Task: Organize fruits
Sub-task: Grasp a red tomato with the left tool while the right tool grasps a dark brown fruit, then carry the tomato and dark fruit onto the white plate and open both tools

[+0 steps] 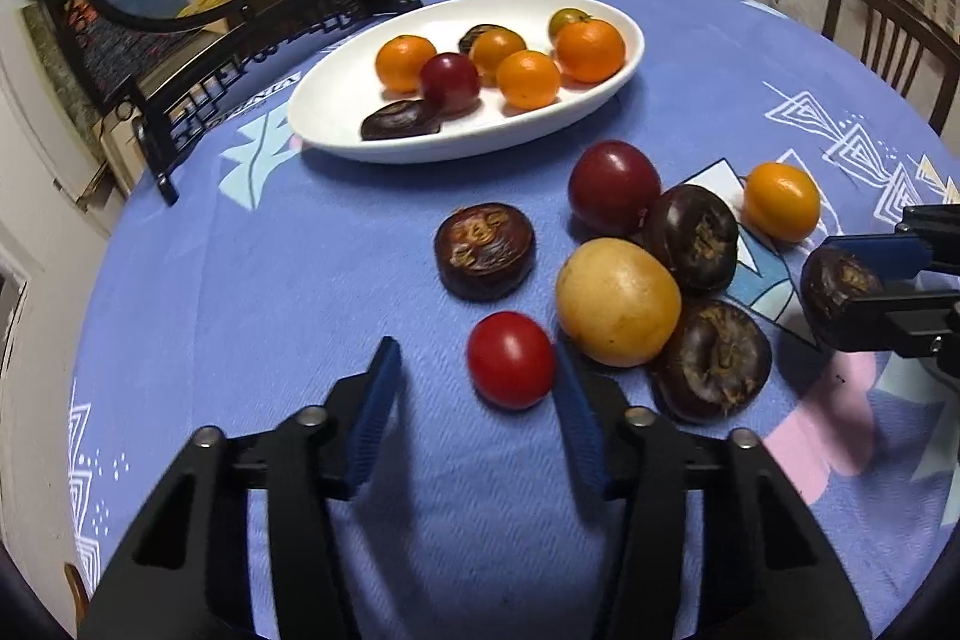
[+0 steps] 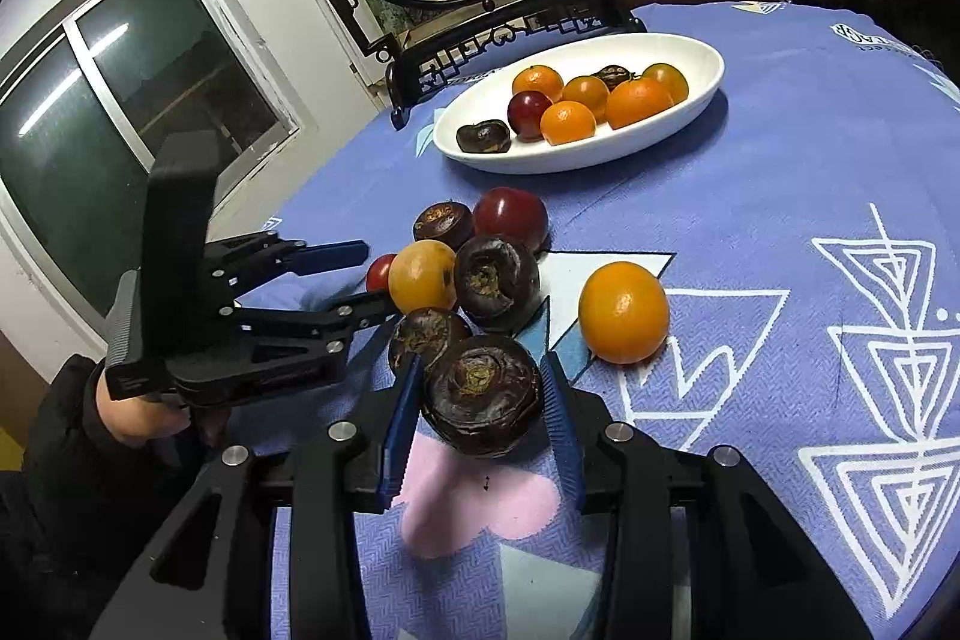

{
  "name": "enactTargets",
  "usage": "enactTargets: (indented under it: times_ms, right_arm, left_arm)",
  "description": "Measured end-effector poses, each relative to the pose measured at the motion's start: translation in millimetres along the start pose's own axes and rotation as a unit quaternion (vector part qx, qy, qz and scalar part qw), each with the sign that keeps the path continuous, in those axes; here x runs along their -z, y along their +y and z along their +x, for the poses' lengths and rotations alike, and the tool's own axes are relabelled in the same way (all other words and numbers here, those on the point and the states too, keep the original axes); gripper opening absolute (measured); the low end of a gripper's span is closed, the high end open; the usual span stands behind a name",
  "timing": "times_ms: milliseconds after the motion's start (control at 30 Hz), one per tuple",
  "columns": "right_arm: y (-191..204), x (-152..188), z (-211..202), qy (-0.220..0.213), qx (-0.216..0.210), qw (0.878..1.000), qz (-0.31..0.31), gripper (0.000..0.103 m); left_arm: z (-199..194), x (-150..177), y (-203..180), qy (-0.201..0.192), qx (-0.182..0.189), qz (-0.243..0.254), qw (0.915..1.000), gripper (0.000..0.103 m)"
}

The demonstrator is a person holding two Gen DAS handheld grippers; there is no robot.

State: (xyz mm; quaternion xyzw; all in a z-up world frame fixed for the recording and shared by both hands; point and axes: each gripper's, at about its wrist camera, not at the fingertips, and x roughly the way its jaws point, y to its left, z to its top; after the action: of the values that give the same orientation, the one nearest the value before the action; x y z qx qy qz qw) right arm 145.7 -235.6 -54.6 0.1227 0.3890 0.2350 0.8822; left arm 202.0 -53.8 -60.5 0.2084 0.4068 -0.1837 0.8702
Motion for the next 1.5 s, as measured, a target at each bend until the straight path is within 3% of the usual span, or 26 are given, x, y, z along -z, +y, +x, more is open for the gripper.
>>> enactTargets:
  times_ms: [100,167,467,1000,1300,1500]
  right_arm:
    - [-0.2,-0.5,0.6,0.0,0.0,1.0,0.0,0.04]
    - [-0.1,-0.1,0.1,0.0,-0.001,1.0,0.0,0.04]
    - [-0.7,-1.0,0.2,-0.003,-0.003,1.0,0.0,0.04]
    - [2.5,-4.2,-17.7,-0.023,0.002,1.0,0.003,0.04]
    - [32.8,-33.7,-65.0,-0.062,0.042,0.993,-0.092,0.04]
    - [8.2,-89.5,-52.0,-0.067,0.051,0.994,-0.074,0.04]
  left_arm:
    - [1.3,-1.5,-2.1,-0.002,0.01,0.005,0.9999,0.041]
    - [1.1,-0.8,-4.4,-0.003,0.02,0.008,0.9998,0.028]
    - [-8.8,7.5,1.8,-0.004,0.037,-0.017,0.9991,0.028]
    - [-68.5,8.2,17.8,-0.086,0.06,-0.067,0.9923,0.028]
    - [-75.3,-15.0,31.0,-0.118,0.076,-0.08,0.9869,0.028]
    - [-47.1,-53.2,37.9,-0.109,0.083,-0.073,0.9878,0.028]
